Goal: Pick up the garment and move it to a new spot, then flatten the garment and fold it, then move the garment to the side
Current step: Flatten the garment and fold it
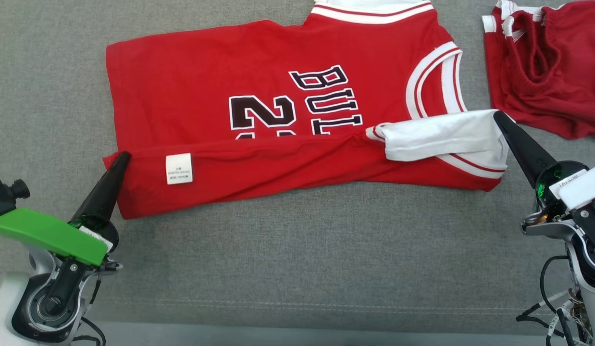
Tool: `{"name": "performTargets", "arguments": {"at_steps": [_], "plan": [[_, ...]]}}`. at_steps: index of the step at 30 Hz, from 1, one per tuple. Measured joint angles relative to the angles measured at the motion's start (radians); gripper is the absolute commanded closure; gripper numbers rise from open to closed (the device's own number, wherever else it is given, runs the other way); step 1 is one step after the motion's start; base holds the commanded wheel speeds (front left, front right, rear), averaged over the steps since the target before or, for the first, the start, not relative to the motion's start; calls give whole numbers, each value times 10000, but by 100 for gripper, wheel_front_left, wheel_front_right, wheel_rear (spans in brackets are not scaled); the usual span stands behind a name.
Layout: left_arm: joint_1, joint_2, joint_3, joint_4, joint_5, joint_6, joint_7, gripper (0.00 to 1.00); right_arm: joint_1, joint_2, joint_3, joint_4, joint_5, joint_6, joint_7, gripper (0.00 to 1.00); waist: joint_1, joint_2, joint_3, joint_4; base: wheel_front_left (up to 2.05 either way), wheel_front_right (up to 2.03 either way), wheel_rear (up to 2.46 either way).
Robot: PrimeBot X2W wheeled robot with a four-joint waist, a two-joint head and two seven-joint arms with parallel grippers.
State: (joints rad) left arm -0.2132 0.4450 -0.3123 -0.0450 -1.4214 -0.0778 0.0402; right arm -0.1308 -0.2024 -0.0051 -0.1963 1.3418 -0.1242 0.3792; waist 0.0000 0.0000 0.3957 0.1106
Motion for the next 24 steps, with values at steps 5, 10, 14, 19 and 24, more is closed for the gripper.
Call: {"name": "performTargets", "arguments": {"at_steps": [5, 10, 14, 19, 24], "plan": [[-337, -148, -12, 144, 0, -2, 4, 100, -202, 6, 71, 132, -58, -10, 0, 100, 0, 0, 200, 13, 0, 0, 0], [-521, -209, -94, 370, 0, -4, 59, 100, -435, 17, 104, 257, -132, -12, 2, 100, 0, 0, 364, -2, 0, 0, 0], [-599, -305, -174, 585, 0, -12, 88, 100, -504, 21, 104, 414, -192, -13, 0, 100, 0, 0, 418, -12, 0, 0, 0], [-712, -387, -209, 794, 0, -25, 92, 100, -540, 17, 107, 552, -288, -19, 2, 100, 0, 0, 461, 6, 0, 0, 0], [-804, -477, -247, 1016, 2, -109, 115, 100, -648, 8, 136, 706, -433, -21, 2, 100, 0, 0, 496, 59, 0, 0, 0]]}}
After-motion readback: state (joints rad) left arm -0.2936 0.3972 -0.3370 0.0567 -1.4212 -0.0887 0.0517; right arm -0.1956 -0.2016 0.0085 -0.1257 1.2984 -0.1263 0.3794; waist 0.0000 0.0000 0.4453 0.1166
